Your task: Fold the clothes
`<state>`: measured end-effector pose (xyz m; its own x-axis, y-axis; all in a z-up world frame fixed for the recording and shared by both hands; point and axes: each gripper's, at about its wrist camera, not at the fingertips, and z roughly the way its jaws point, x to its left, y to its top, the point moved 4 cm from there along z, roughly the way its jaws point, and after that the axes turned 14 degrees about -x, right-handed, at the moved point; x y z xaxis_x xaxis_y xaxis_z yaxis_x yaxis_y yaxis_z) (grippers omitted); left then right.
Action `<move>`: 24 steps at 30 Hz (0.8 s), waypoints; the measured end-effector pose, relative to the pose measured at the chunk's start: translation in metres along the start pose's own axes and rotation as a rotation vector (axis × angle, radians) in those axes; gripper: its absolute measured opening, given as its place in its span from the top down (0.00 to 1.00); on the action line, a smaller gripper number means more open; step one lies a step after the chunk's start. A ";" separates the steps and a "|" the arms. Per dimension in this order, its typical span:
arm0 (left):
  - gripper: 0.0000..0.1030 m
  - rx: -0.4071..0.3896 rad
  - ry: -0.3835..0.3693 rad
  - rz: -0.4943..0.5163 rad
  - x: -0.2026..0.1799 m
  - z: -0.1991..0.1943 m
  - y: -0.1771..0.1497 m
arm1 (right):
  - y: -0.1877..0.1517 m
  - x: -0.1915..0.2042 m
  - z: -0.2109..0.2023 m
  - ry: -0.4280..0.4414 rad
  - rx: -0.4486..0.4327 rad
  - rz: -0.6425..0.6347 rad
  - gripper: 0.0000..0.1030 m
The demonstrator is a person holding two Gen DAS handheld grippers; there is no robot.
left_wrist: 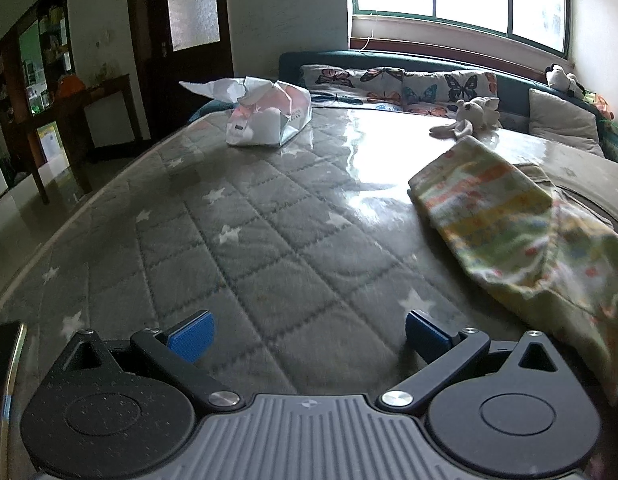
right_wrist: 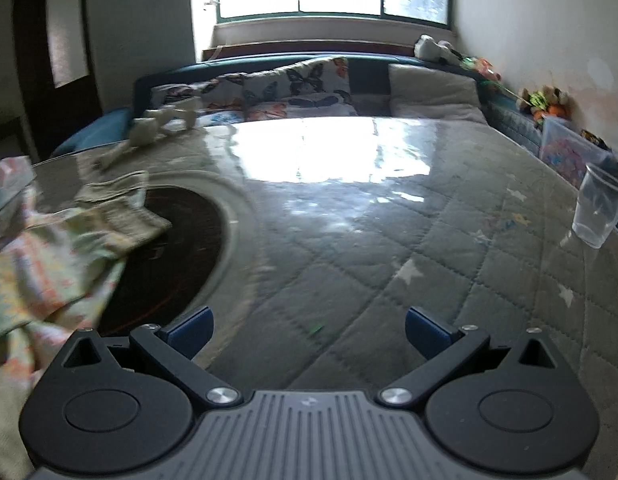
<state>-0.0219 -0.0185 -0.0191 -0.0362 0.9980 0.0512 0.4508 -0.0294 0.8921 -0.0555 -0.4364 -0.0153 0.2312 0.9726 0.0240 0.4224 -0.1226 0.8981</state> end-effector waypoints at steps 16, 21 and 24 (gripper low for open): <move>0.00 0.042 -0.090 0.027 -0.037 -0.073 -0.023 | -0.014 0.052 -0.087 0.138 -0.002 -0.057 0.00; 0.00 0.034 -0.128 0.055 -0.050 -0.093 -0.026 | -0.021 0.064 -0.109 0.172 -0.011 -0.069 0.00; 0.00 0.035 -0.149 0.074 -0.059 -0.100 -0.027 | -0.028 0.072 -0.118 0.200 -0.008 -0.076 0.00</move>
<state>-0.1215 -0.0823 -0.0012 0.1297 0.9904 0.0473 0.4782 -0.1042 0.8721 -0.1541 -0.3400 0.0130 0.0202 0.9989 0.0421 0.4252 -0.0467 0.9039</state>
